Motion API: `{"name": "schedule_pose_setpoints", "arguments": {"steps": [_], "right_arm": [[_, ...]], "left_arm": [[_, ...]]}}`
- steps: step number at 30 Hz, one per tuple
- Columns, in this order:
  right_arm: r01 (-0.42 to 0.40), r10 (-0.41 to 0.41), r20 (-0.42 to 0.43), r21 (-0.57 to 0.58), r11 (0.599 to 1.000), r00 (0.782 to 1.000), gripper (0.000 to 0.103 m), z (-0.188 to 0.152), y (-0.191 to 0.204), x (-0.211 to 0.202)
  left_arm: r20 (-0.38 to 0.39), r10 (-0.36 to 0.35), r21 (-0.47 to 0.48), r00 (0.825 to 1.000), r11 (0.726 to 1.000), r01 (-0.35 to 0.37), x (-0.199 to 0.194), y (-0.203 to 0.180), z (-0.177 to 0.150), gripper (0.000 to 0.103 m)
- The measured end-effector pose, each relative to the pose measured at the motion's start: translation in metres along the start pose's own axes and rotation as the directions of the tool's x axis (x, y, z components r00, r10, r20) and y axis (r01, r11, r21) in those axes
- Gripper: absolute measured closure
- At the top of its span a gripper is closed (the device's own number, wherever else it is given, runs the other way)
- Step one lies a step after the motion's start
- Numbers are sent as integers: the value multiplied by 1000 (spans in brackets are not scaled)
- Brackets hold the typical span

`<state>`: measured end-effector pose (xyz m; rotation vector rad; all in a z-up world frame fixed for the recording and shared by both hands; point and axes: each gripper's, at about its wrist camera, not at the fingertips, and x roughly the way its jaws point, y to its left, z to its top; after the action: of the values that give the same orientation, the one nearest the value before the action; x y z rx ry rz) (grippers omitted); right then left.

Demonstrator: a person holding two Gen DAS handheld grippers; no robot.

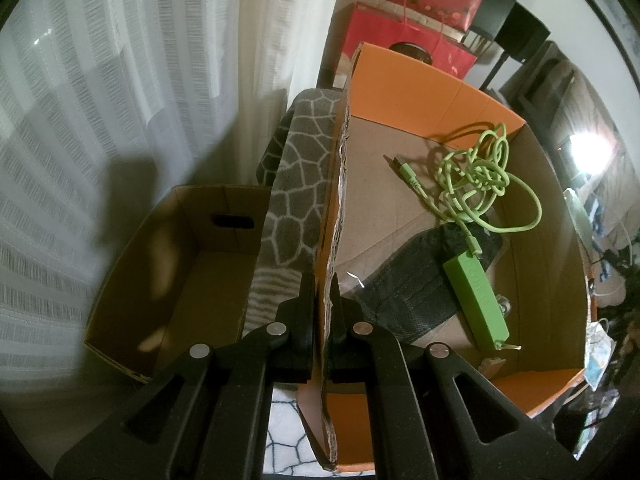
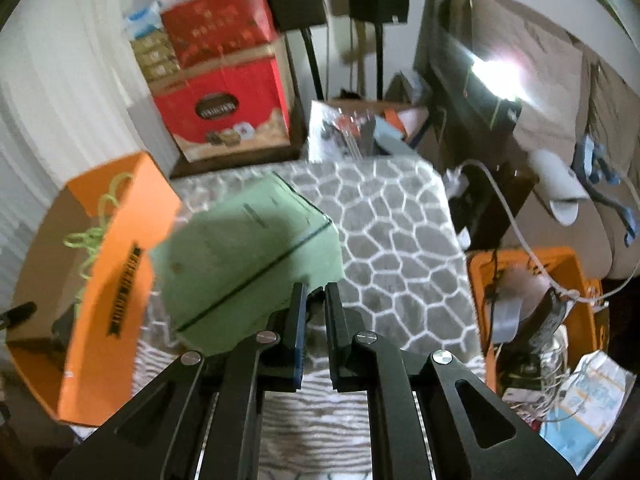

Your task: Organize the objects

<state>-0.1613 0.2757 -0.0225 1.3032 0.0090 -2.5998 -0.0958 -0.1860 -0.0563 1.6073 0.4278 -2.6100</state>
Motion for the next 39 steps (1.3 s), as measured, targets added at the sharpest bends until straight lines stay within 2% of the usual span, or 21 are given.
{"name": "schedule_pose_setpoints", "arguments": {"steps": [6, 13, 21, 39], "right_arm": [[-2, 5, 76, -40, 999, 997, 96, 14, 11, -40], [-29, 39, 127, -80, 996, 991, 96, 27, 25, -73], [-138, 157, 132, -141, 980, 979, 96, 39, 57, -99], [-224, 273, 120, -318, 921, 954, 96, 70, 158, -114]], "left_arm": [[0, 1, 2, 1000, 1000, -1, 0, -2, 0, 99], [0, 0, 1, 1000, 1000, 0, 0, -2, 0, 99], [-1, 1, 1, 1000, 1000, -1, 0, 0, 0, 99], [0, 1, 1, 1000, 1000, -1, 0, -1, 0, 99]]}}
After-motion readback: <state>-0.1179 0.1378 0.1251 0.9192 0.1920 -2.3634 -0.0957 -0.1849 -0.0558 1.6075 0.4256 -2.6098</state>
